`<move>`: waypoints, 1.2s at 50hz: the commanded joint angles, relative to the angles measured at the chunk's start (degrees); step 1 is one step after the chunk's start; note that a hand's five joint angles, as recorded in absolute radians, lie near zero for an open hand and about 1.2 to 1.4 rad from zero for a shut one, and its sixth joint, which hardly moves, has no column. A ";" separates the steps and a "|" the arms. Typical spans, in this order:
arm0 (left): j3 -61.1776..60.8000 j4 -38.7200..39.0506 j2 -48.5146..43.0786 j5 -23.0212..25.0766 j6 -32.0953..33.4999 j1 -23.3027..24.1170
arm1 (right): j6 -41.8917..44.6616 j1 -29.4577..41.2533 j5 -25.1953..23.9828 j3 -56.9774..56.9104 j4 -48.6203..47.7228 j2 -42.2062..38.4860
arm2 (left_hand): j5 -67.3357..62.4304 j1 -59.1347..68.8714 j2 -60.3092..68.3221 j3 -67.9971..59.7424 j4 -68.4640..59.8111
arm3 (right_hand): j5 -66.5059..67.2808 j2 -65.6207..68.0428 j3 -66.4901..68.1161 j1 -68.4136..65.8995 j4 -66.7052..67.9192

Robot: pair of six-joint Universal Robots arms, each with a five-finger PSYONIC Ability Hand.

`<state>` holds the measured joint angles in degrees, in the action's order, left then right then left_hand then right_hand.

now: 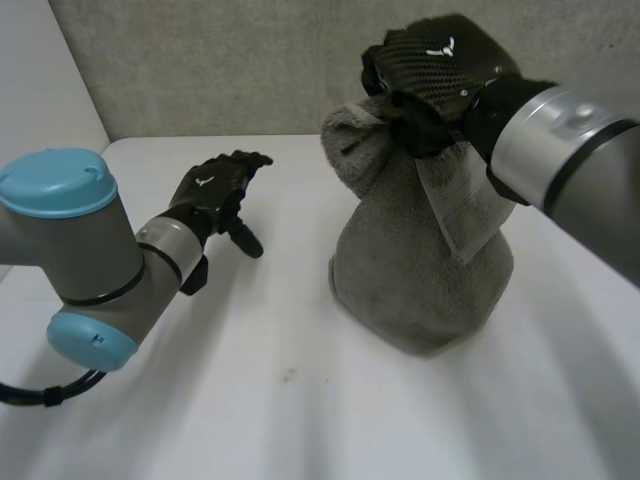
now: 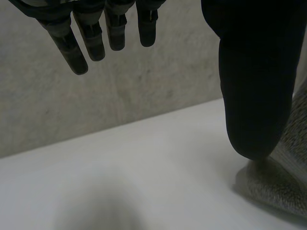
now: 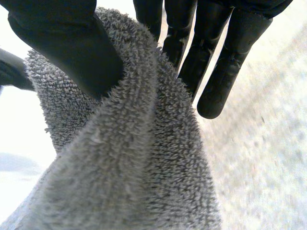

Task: Fold the laundry

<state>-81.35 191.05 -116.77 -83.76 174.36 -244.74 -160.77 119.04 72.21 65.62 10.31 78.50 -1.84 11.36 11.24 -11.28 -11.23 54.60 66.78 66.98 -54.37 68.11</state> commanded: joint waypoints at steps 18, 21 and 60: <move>4.88 2.66 -10.49 19.42 -17.21 8.75 | 6.61 1.72 -5.23 -0.32 14.91 8.51 | -26.64 27.11 27.23 -27.20 -27.24 | 15.40 13.22 13.02 -25.63 11.89; 5.67 2.83 -10.14 16.08 -17.21 8.31 | 7.14 1.46 -4.35 0.30 14.56 7.99 | -68.16 68.64 68.76 -68.72 -68.77 | 15.40 13.22 13.02 -25.63 11.89; -0.92 2.49 0.60 8.77 -12.20 -1.44 | 10.13 -0.74 -4.52 3.63 1.37 10.79 | -10.15 10.63 10.74 -10.71 -10.76 | 15.40 13.22 13.02 -25.63 11.89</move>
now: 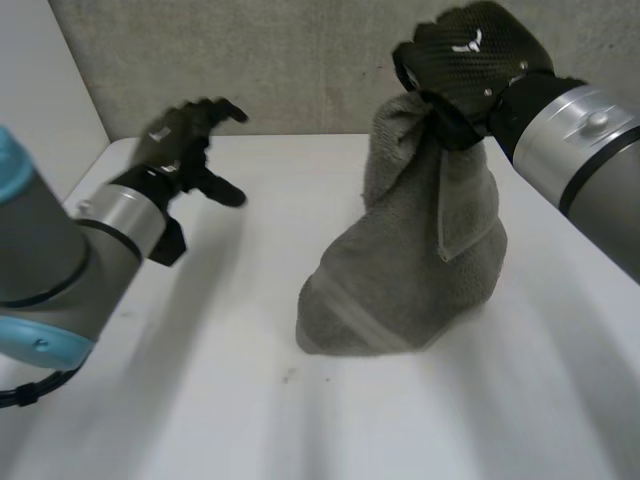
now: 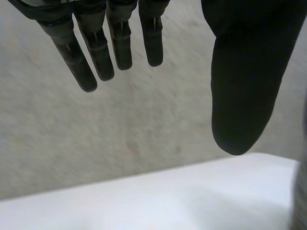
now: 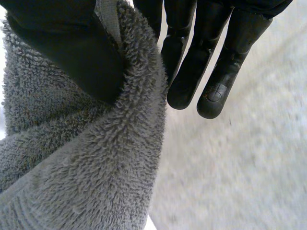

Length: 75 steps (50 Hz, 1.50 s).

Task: Fold the laundry

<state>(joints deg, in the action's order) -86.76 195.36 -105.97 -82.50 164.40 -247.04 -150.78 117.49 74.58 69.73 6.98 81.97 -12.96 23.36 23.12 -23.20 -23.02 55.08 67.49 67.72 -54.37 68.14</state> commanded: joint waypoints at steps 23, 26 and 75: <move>7.21 -8.59 -18.57 21.15 -15.16 7.80 | 2.16 -3.58 -6.55 1.28 3.21 4.51 | -57.04 56.64 56.88 -56.80 -56.98 | 14.92 12.51 12.28 -25.63 11.86; 10.71 -8.94 -16.82 9.35 -14.64 7.36 | 2.94 -4.90 -3.58 -0.03 1.12 2.50 | -57.04 56.64 56.88 -56.80 -56.98 | 14.92 12.51 12.28 -25.63 11.86; -23.28 1.08 4.88 -11.19 32.56 7.62 | 2.59 -5.69 -0.04 25.01 0.66 -10.97 | -57.04 56.64 56.88 -56.80 -56.98 | -21.07 -23.48 -23.71 10.37 -24.13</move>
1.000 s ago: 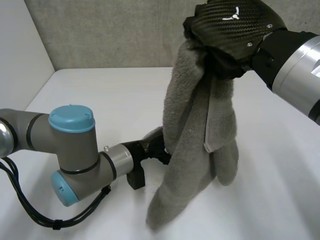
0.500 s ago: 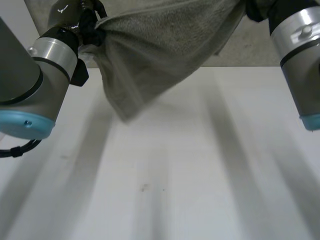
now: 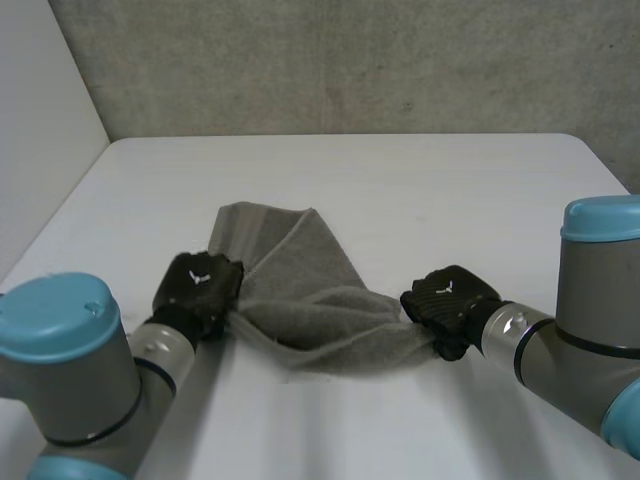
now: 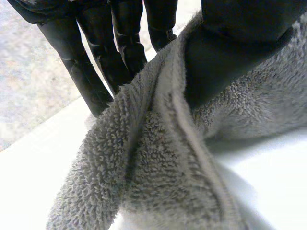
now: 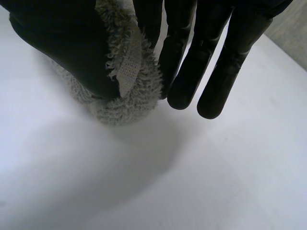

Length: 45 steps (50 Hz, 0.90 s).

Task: Fold the laundry

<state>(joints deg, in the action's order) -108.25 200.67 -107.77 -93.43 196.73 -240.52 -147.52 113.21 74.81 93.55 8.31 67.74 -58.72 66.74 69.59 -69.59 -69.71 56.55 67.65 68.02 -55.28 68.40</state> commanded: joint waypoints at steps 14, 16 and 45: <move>-6.00 -7.75 9.86 -0.53 0.41 0.84 | -0.40 -3.53 -4.85 2.26 -0.22 12.23 | 58.18 -56.19 -59.04 59.04 59.16 | -28.88 -29.98 -30.35 17.61 -30.73; -6.26 -7.75 10.12 -0.62 0.41 0.32 | -0.49 -3.53 -4.93 1.82 -0.13 12.94 | 58.17 -56.19 -59.04 59.04 59.16 | -28.88 -29.98 -30.35 17.61 -30.73; -8.82 -7.40 21.03 0.35 -4.43 -14.54 | -10.33 16.95 -4.23 -15.24 5.58 -1.47 | 58.68 -56.69 -59.55 59.54 59.66 | -42.00 -43.10 -43.47 30.73 -43.85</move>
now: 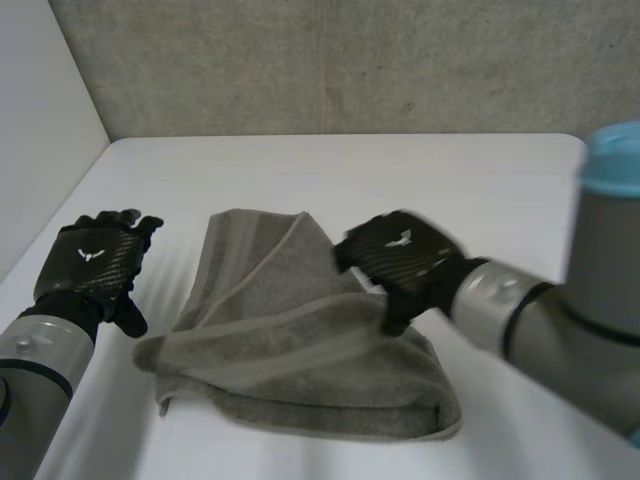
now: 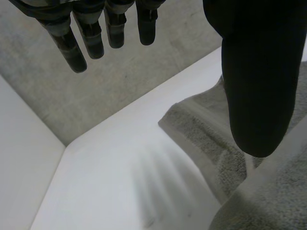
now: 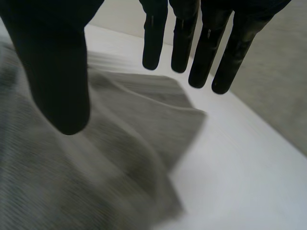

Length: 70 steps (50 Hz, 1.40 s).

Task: Fold the laundry

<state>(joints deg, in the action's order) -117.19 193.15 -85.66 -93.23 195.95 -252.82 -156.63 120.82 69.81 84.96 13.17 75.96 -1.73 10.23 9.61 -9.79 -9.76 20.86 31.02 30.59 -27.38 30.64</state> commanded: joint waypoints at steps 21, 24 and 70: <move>-0.85 -0.06 -1.17 7.18 -6.55 -6.37 | -10.71 15.76 0.67 -33.09 0.01 -38.07 | 1.51 -0.01 0.60 -0.43 -0.45 | -7.15 -7.31 -6.88 3.67 -6.93; -0.93 -0.06 -1.17 7.18 -6.55 -6.28 | -10.62 15.85 1.63 -34.68 -0.25 -39.75 | 1.51 -0.01 0.60 -0.43 -0.45 | -6.49 -6.65 -6.22 3.00 -6.27; -1.64 -0.06 -0.73 7.45 -6.46 -4.62 | 3.88 -16.49 19.75 -20.02 -13.08 -19.19 | 1.68 -0.18 0.43 -0.26 -0.28 | 49.14 48.98 49.41 -52.62 49.36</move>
<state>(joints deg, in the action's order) -118.70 193.16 -86.41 -85.94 189.46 -258.20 -153.27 109.36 89.47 61.07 0.53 56.39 -1.73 10.23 9.51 -9.54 -9.62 55.90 67.38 67.64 -54.16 68.34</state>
